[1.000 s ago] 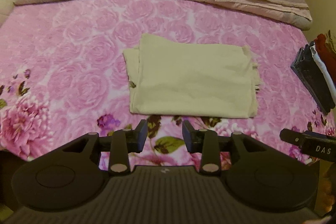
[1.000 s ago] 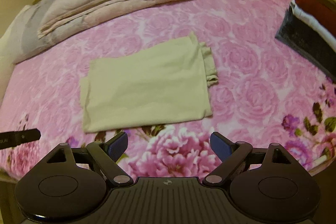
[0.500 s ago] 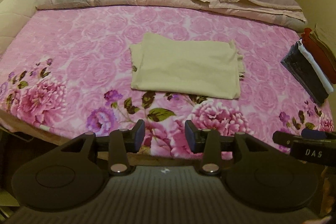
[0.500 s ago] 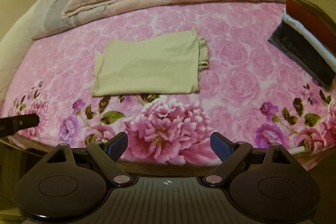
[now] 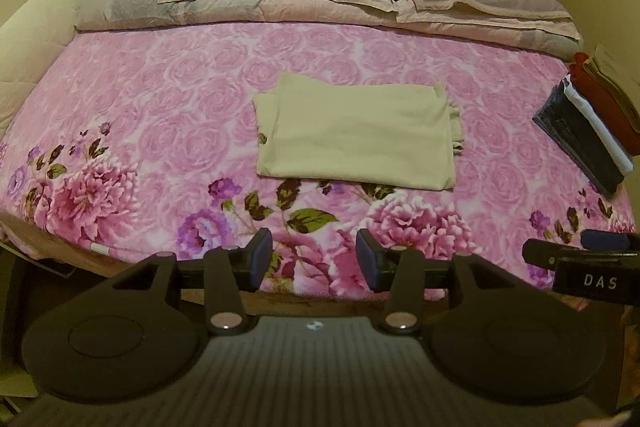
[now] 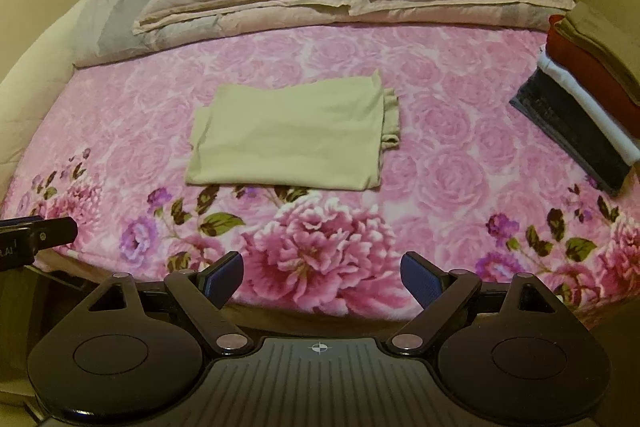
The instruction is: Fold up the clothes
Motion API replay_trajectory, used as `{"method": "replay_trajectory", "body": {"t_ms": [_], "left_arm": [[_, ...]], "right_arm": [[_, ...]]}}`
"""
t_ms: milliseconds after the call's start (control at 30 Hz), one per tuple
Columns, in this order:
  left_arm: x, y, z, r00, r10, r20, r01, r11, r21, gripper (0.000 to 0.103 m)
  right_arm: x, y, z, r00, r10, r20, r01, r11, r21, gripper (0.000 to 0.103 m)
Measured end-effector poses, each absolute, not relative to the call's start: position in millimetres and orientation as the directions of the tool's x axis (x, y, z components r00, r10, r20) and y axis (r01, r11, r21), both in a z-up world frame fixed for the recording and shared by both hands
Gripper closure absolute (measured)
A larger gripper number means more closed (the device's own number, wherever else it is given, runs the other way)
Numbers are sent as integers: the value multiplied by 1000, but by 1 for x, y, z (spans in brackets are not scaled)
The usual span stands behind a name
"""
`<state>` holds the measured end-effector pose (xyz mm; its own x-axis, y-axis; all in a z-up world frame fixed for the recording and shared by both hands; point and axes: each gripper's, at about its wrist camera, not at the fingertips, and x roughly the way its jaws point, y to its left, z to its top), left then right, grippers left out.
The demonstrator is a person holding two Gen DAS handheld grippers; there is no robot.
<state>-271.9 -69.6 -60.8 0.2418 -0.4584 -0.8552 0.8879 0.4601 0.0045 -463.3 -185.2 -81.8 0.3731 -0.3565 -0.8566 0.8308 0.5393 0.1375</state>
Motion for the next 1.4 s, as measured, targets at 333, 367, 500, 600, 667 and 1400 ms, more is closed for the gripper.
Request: {"method": "replay_trajectory", "body": {"t_ms": [333,367,500,600,667,1400], "left_arm": [[-222,-86,-67,209,-451,-868,901,433,-8,60],[-218,-89,-68,205,-453,-868,905,426,-9,60],[-193,-105,-69,183,-470,-864,923,384,-13,59],[-176,-118,-69,167,-475,-864,935,355,-14,59],[-165,-124,-69,155,-474,-867,941,337,-16,58],[-84,-149,-117,47,-368,-929,955,289,-66,56]], "right_arm": [[-424,-198,-86,343,-352,-871,852,507,130,15],[-420,-200,-86,339,-356,-871,856,501,129,15],[-400,-210,-87,325,-374,-869,876,465,127,15],[-384,-215,-88,313,-384,-869,890,438,127,15],[-374,-218,-87,304,-386,-871,898,422,126,15],[-346,-234,-139,221,-308,-925,965,204,162,15]]}}
